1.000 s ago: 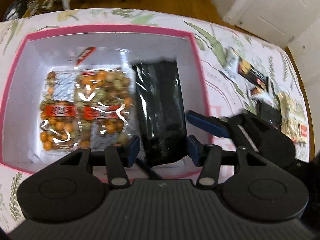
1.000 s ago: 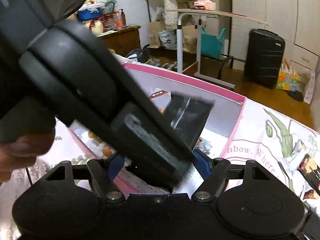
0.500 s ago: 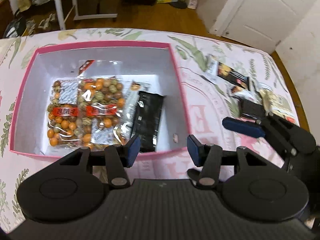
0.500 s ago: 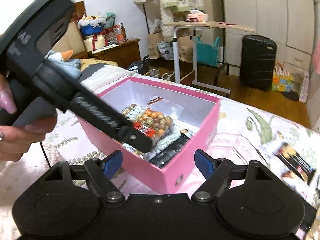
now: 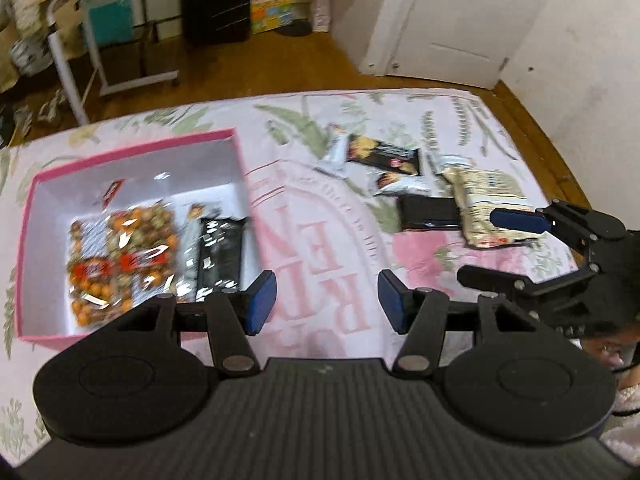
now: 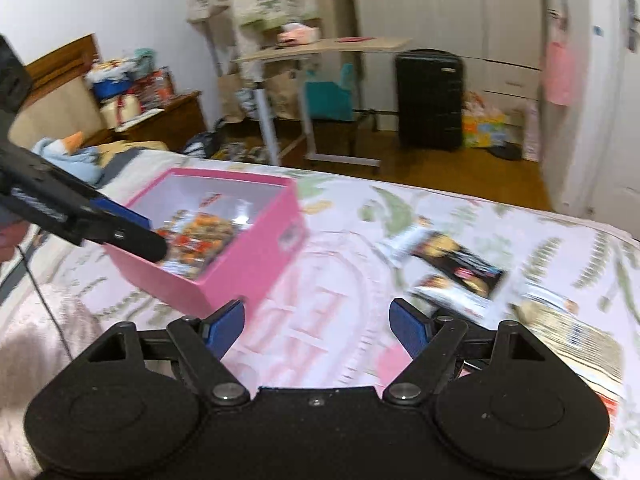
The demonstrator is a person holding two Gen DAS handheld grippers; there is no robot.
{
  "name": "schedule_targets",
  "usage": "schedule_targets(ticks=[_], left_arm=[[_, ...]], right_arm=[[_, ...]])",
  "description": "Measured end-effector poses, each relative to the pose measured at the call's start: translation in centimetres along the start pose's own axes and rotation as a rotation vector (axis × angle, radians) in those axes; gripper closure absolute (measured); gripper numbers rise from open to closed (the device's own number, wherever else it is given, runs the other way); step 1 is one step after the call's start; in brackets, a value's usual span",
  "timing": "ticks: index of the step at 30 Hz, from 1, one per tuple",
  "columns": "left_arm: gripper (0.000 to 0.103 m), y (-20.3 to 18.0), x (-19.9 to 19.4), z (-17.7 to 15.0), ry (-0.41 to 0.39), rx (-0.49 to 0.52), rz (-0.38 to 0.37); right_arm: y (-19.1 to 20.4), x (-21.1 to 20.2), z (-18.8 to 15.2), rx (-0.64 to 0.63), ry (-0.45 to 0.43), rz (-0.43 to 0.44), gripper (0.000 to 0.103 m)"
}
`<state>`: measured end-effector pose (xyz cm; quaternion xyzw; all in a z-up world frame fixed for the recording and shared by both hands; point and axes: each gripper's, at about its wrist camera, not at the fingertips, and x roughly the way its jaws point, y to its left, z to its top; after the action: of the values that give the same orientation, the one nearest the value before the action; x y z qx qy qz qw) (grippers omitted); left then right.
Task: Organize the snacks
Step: 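Move the right gripper to the beige snack bag and grasp it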
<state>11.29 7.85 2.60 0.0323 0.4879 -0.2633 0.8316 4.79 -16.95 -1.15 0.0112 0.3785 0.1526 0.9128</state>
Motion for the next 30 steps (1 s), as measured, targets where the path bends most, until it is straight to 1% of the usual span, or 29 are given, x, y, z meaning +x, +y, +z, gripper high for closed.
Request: schedule_targets(ticks=[3,5,7,10,13,16,18,22,24,26,27,30], left_arm=[[0.047,-1.8,0.8,0.6,-0.004,0.023,-0.024],[0.037,-2.8,1.7,1.0,-0.003,0.023,-0.032],[0.034,-3.6,2.8,1.2,-0.003,0.021,-0.035],[0.034,-4.9,5.1,1.2,0.007,0.035,-0.035],[0.034,-6.2,7.5,1.1,-0.001,0.051,-0.023],[0.034,-7.7,9.3,1.1,-0.023,0.079,-0.019],[0.034,-8.7,10.0,1.3,-0.052,0.105,-0.038],[0.034,-10.6,11.6,1.4,-0.087,0.122,-0.091],[0.034,-11.6,13.0,1.6,-0.083,0.114,-0.134],[0.034,-12.6,14.8,1.8,-0.071,0.107,-0.162],[0.034,-13.1,15.8,1.9,-0.064,0.097,-0.173],[0.034,-14.7,18.9,2.6,-0.017,0.081,-0.197]], right_arm=[[-2.5,-1.1,-0.7,0.026,0.011,-0.070,0.020],[-4.4,-1.9,-1.1,0.058,0.018,-0.109,0.020],[-6.2,-2.5,-1.6,0.103,0.025,-0.129,0.020],[-9.1,-3.1,-3.1,0.188,0.030,-0.132,0.019],[-11.7,-3.2,-4.8,0.251,0.003,-0.162,0.019],[-14.6,-3.4,-5.7,0.374,-0.071,-0.229,0.019],[-16.4,-3.5,-5.5,0.417,-0.084,-0.205,0.019],[-19.0,-3.5,-3.5,0.365,-0.004,-0.197,0.019],[-20.6,-3.0,-2.4,0.348,0.083,-0.188,0.019],[-22.1,-1.8,-1.8,0.364,0.190,-0.179,0.019],[-23.0,-1.2,-1.7,0.382,0.229,-0.180,0.019],[-25.2,1.0,-2.3,0.440,0.279,-0.166,0.020]])
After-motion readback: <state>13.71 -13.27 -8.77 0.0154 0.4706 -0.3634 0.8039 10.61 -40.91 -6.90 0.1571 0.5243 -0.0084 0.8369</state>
